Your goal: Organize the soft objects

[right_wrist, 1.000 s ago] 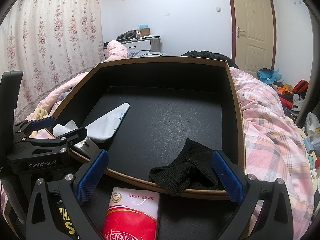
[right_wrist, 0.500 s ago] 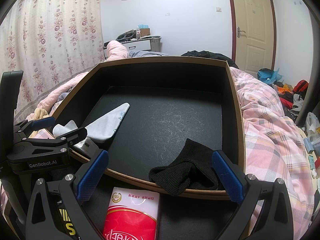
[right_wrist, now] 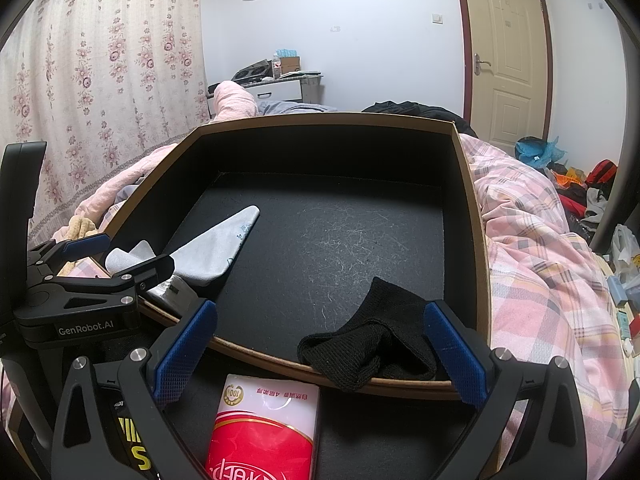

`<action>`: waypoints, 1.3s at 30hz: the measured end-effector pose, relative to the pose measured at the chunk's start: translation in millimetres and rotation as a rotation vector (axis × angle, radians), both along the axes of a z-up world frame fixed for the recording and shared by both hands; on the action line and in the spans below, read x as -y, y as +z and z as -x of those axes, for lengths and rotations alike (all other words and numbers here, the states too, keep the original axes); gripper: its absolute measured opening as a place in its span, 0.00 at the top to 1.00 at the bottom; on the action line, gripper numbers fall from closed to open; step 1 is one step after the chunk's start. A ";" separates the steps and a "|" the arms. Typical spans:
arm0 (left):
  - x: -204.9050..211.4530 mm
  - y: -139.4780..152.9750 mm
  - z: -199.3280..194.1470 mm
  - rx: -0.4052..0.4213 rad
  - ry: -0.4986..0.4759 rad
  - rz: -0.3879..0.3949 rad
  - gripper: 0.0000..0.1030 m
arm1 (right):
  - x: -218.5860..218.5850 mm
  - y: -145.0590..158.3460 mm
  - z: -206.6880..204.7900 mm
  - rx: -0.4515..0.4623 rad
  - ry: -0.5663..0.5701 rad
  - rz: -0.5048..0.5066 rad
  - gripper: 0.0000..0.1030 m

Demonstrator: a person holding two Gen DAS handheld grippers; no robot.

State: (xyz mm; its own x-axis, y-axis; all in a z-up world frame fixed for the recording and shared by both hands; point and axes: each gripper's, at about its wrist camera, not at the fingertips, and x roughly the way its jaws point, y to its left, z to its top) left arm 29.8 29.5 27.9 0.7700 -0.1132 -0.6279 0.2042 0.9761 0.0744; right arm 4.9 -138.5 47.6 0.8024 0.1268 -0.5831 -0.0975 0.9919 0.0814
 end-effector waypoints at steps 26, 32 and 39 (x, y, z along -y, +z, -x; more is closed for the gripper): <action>1.6 -1.0 -2.4 -0.002 0.033 -0.012 0.00 | -0.9 0.0 -0.3 0.001 -0.001 0.000 0.01; -0.2 -2.9 -0.7 0.000 0.036 -0.006 0.00 | -1.6 -0.5 -0.3 -0.001 0.001 0.003 0.01; 0.8 -3.4 -1.5 0.001 0.037 0.000 0.00 | -0.8 0.9 -2.0 -0.016 0.013 0.007 0.01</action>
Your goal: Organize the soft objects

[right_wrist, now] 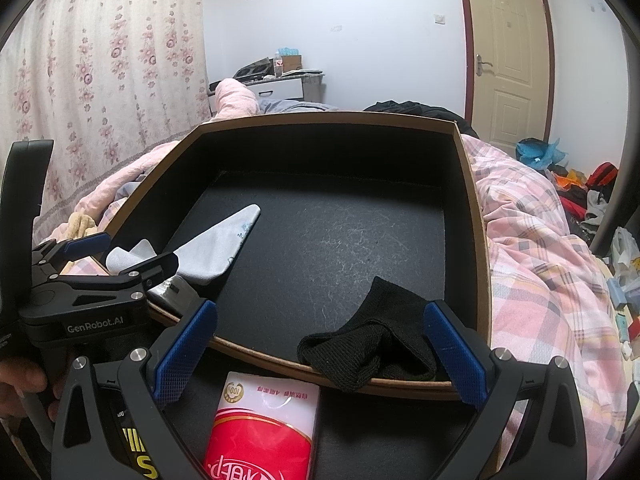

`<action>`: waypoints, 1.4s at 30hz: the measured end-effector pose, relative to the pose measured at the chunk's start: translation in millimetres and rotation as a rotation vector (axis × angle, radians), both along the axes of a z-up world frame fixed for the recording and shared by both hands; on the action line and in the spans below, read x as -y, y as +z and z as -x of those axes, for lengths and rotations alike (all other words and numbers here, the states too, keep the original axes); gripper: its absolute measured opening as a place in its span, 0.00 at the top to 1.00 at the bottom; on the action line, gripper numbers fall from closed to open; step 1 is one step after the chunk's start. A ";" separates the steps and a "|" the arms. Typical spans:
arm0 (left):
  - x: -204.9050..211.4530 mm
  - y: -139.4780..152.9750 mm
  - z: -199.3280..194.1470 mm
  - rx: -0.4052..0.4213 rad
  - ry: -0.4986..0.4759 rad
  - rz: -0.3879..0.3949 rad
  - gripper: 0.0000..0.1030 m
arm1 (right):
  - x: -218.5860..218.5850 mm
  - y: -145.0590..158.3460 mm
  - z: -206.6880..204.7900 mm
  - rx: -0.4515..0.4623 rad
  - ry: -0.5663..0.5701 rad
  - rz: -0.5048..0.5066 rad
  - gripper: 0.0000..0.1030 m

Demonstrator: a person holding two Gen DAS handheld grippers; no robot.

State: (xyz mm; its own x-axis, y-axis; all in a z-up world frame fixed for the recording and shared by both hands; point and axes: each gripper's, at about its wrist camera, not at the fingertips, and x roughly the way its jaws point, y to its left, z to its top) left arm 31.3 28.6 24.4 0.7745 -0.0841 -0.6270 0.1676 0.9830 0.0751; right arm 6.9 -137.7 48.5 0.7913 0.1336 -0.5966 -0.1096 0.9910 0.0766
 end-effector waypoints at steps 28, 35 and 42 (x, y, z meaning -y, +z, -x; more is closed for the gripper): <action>3.1 0.5 -0.3 0.005 0.003 -0.001 0.00 | 0.2 -2.5 1.1 0.013 0.002 -0.001 0.01; 2.9 0.6 0.0 0.005 0.003 -0.001 0.00 | -0.2 -2.6 0.9 0.013 0.002 0.000 0.01; 2.8 0.6 0.0 0.005 0.003 -0.001 0.00 | -0.4 -2.7 0.8 0.013 0.002 0.000 0.01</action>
